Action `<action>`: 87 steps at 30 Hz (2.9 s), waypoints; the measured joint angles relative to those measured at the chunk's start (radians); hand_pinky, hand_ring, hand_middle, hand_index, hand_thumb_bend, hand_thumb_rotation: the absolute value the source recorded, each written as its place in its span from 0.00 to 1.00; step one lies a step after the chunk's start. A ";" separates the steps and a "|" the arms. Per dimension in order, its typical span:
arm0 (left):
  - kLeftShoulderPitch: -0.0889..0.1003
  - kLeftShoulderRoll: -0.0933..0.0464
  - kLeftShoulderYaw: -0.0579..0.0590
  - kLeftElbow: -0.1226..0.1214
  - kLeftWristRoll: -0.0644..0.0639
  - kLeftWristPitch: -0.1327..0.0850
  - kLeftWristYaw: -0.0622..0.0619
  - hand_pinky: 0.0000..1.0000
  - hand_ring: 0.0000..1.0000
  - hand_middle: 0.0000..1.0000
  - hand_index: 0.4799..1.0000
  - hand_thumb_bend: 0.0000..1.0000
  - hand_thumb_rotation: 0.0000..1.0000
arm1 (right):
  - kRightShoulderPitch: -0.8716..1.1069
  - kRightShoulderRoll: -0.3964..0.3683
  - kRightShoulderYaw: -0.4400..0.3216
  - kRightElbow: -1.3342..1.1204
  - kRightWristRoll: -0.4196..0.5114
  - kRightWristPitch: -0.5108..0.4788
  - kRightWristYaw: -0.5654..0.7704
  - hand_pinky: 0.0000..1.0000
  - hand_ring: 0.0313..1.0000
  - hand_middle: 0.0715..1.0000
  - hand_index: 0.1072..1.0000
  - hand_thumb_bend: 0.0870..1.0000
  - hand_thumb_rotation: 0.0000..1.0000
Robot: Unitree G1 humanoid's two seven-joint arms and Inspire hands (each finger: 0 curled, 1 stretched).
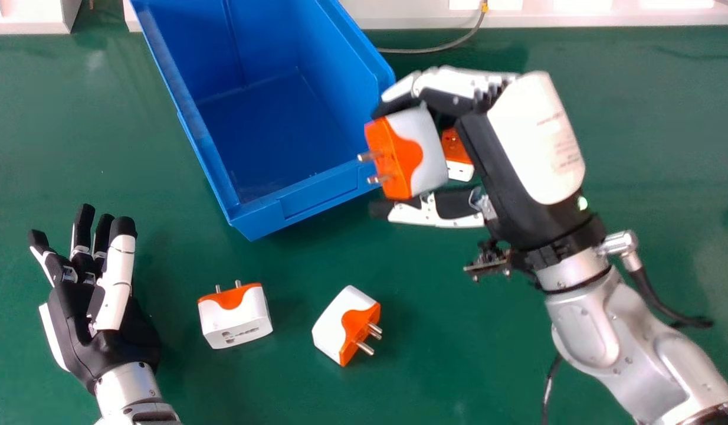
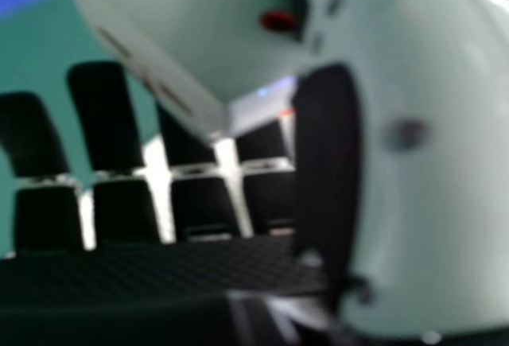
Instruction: Pick all objects and put in blue box
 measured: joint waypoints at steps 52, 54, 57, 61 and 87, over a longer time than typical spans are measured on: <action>-0.050 0.005 0.022 0.037 -0.005 -0.014 -0.015 0.84 0.88 0.89 0.79 0.67 0.08 | -0.810 0.297 0.416 0.944 -0.305 0.455 -0.046 0.97 0.98 0.99 0.98 0.99 0.45; -0.050 0.005 0.022 0.037 -0.005 -0.014 -0.015 0.84 0.88 0.89 0.80 0.67 0.08 | -0.810 0.296 0.422 0.934 -0.305 0.453 -0.060 0.98 0.99 0.99 0.99 0.99 0.48; -0.050 0.007 0.022 0.039 -0.004 -0.015 -0.015 0.83 0.88 0.90 0.80 0.68 0.09 | -0.809 0.296 0.427 0.919 -0.305 0.451 -0.106 1.00 1.00 1.00 1.00 1.00 0.59; -0.050 0.008 0.023 0.040 -0.005 -0.015 -0.017 0.83 0.89 0.90 0.80 0.68 0.09 | -0.809 0.296 0.433 0.914 -0.305 0.452 -0.148 1.00 1.00 1.00 1.00 1.00 0.65; -0.023 0.003 0.021 0.029 -0.001 -0.021 -0.024 0.85 0.88 0.90 0.80 0.68 0.08 | -0.089 0.214 0.236 0.285 -0.119 0.196 -0.426 0.94 1.00 1.00 1.00 1.00 0.85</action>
